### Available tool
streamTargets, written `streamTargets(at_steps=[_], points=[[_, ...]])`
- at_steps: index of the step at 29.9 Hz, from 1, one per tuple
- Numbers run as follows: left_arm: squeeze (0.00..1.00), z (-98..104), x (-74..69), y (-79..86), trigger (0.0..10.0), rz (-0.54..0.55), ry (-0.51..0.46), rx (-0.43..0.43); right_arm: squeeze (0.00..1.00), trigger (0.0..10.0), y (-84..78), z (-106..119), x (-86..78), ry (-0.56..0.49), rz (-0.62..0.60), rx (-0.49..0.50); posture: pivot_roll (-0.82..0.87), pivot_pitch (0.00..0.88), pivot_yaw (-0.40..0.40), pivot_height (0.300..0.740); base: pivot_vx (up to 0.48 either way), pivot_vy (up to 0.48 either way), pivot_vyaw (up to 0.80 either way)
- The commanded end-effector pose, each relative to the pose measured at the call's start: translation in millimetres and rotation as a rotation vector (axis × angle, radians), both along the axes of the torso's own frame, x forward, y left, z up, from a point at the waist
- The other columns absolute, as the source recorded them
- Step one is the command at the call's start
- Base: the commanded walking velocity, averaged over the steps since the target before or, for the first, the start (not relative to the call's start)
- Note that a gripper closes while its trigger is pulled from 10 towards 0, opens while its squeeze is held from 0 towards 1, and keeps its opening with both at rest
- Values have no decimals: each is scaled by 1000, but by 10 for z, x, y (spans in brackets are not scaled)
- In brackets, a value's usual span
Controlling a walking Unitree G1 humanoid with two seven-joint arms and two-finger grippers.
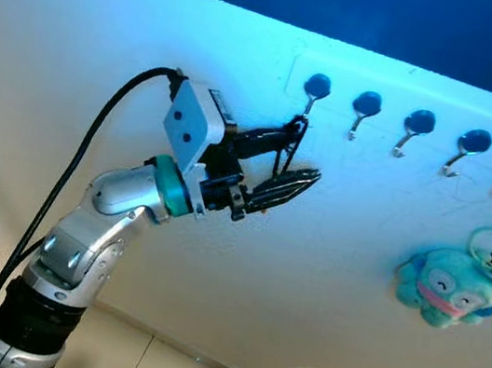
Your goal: Hang keys on a hook
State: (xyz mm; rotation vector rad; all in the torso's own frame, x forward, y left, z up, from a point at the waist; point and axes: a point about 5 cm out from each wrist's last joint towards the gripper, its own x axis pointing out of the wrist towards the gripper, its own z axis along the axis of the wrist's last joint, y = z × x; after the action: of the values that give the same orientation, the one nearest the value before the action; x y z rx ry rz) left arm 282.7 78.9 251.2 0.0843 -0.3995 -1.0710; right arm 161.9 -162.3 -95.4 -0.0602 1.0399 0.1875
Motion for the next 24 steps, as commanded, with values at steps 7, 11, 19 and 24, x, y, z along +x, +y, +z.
streamTargets(at_steps=[7,11,19,24], points=[[1000,-244,-239,306,10000,-162,120,28,0,10000,-177,-88,-273,87,-6,-14,131,43,47,740,0,0,0],[1000,-349,-246,393,10000,-141,165,65,0,10000,-292,-88,-324,94,-10,-26,135,41,46,740,0,0,0],[0,-845,-479,542,10000,-203,347,228,0,10000,-428,-78,-369,98,-5,-40,149,29,45,740,0,0,0],[0,-1205,-465,655,10000,-131,500,227,0,10000,-305,-76,-296,87,5,-28,154,33,42,740,-108,0,0]])
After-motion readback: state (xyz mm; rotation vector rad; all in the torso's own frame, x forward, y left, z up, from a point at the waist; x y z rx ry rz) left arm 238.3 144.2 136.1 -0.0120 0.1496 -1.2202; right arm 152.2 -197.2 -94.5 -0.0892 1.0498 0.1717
